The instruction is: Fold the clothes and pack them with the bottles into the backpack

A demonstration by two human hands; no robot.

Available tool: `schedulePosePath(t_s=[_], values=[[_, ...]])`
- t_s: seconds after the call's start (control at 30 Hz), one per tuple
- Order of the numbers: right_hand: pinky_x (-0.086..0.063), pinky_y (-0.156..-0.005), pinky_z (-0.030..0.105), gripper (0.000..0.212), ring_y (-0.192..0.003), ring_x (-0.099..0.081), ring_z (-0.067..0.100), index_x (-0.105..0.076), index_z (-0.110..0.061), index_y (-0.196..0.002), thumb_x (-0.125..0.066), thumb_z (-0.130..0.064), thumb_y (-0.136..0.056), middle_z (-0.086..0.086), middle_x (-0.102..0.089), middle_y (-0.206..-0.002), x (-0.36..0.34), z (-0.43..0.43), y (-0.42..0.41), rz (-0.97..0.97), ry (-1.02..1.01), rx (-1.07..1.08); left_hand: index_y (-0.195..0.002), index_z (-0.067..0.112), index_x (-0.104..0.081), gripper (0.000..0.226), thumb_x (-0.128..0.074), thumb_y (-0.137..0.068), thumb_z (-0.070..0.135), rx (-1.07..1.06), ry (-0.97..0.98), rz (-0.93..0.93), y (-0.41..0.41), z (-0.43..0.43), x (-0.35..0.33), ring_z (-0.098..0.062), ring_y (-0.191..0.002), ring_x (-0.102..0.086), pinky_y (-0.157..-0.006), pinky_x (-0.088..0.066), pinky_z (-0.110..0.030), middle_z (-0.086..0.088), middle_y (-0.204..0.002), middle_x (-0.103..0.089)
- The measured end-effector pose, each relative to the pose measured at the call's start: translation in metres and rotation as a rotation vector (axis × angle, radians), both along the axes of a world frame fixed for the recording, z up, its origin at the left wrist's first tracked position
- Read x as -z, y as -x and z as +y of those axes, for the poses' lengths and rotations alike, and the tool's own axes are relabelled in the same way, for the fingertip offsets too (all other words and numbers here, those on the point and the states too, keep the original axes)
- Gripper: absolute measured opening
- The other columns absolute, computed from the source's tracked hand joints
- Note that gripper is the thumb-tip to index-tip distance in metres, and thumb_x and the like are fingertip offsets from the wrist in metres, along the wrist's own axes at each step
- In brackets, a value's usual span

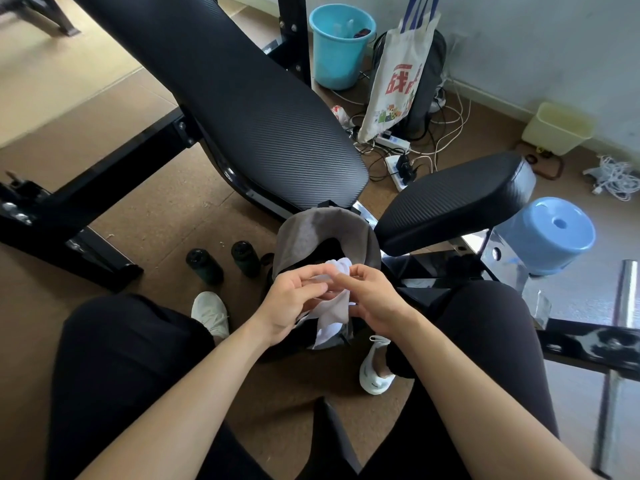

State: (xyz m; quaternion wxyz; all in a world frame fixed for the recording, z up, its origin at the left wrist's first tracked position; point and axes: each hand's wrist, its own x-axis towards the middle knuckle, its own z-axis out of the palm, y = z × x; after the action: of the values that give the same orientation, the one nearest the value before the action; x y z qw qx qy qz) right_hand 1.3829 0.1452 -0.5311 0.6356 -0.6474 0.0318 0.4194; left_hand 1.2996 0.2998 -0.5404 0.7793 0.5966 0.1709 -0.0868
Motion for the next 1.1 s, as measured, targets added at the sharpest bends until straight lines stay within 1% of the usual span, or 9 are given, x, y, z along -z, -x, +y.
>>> schedulePosePath(t_s=[0.1,0.2,0.3,0.5,0.6,0.73,0.9,1.03,1.1], values=[[-0.057,-0.06,0.027,0.021,-0.072,-0.073,0.018,-0.058,-0.004,-0.101,-0.07,-0.02,-0.096,0.009,-0.072,-0.083,0.001,0.001,0.001,-0.018,-0.005,0.035,-0.129,0.019,-0.066,0.037,-0.053,-0.101,-0.003,0.021,0.008,-0.023,-0.001,0.0,-0.002,-0.025,-0.112,-0.072,-0.088,-0.057,-0.028,-0.012,-0.117,-0.076],[-0.057,-0.062,0.032,0.018,-0.074,-0.071,0.023,-0.056,-0.006,-0.096,-0.065,-0.021,-0.099,0.017,-0.069,-0.091,0.005,0.001,-0.003,0.027,-0.057,0.116,-0.124,0.016,-0.067,0.035,-0.065,-0.093,-0.001,-0.068,-0.045,-0.073,-0.002,0.0,-0.001,-0.02,-0.109,-0.073,-0.087,-0.058,-0.028,-0.007,-0.111,-0.078],[-0.059,-0.064,0.035,0.016,-0.071,-0.069,0.022,-0.056,-0.005,-0.094,-0.061,-0.018,-0.101,0.019,-0.063,-0.092,0.01,-0.001,-0.009,0.082,-0.092,0.229,-0.115,0.018,-0.073,0.034,-0.077,-0.082,0.014,-0.084,-0.238,-0.139,-0.001,0.006,0.003,-0.017,-0.096,-0.071,-0.084,-0.058,-0.027,-0.001,-0.097,-0.076],[-0.062,-0.073,0.041,0.029,-0.087,-0.072,0.03,-0.06,0.002,-0.115,-0.062,-0.023,-0.101,0.027,-0.068,-0.107,0.009,-0.002,-0.014,0.101,-0.079,0.306,-0.098,0.017,-0.076,0.009,-0.078,-0.09,0.019,-0.049,-0.585,-0.201,-0.001,0.005,0.013,-0.01,-0.088,-0.071,-0.076,-0.055,-0.02,0.01,-0.089,-0.075],[-0.06,-0.066,0.035,0.02,-0.081,-0.072,0.027,-0.061,-0.003,-0.104,-0.065,-0.022,-0.1,0.024,-0.069,-0.101,0.008,-0.002,-0.011,0.091,-0.013,0.304,-0.1,0.015,-0.075,0.009,-0.076,-0.091,0.018,-0.125,-0.688,-0.323,0.0,0.0,0.01,-0.009,-0.091,-0.07,-0.075,-0.052,-0.013,0.01,-0.092,-0.074],[-0.06,-0.063,0.031,0.017,-0.075,-0.065,0.027,-0.06,0.001,-0.107,-0.064,-0.014,-0.099,0.022,-0.059,-0.093,0.008,-0.001,-0.013,0.182,-0.058,0.382,-0.099,0.011,-0.075,0.01,-0.077,-0.09,0.013,-0.046,-0.85,-0.521,0.001,-0.008,0.011,-0.01,-0.091,-0.068,-0.079,-0.054,-0.017,0.004,-0.095,-0.072],[-0.059,-0.06,0.027,0.015,-0.062,-0.066,0.02,-0.061,0.006,-0.105,-0.062,-0.008,-0.099,0.015,-0.06,-0.077,0.007,-0.001,-0.015,0.231,-0.066,0.423,-0.097,0.014,-0.071,0.013,-0.079,-0.086,0.013,-0.057,-0.889,-0.509,-0.002,-0.005,0.018,-0.012,-0.09,-0.066,-0.078,-0.058,-0.029,0.008,-0.095,-0.067],[-0.059,-0.061,0.027,0.017,-0.06,-0.069,0.019,-0.061,0.009,-0.108,-0.062,-0.006,-0.099,0.016,-0.061,-0.081,0.004,0.0,-0.015,0.264,-0.098,0.422,-0.103,0.02,-0.062,0.033,-0.085,-0.08,0.027,-0.009,-0.899,-0.471,0.001,-0.009,0.019,-0.012,-0.093,-0.065,-0.079,-0.055,-0.019,0.01,-0.099,-0.063],[-0.059,-0.061,0.027,0.015,-0.061,-0.07,0.021,-0.061,0.009,-0.106,-0.062,-0.004,-0.099,0.017,-0.063,-0.079,0.002,0.001,-0.013,0.268,-0.122,0.404,-0.104,0.022,-0.062,0.03,-0.083,-0.083,0.03,-0.048,-0.877,-0.45,0.001,-0.011,0.019,-0.01,-0.092,-0.067,-0.079,-0.055,-0.017,0.01,-0.097,-0.066]])
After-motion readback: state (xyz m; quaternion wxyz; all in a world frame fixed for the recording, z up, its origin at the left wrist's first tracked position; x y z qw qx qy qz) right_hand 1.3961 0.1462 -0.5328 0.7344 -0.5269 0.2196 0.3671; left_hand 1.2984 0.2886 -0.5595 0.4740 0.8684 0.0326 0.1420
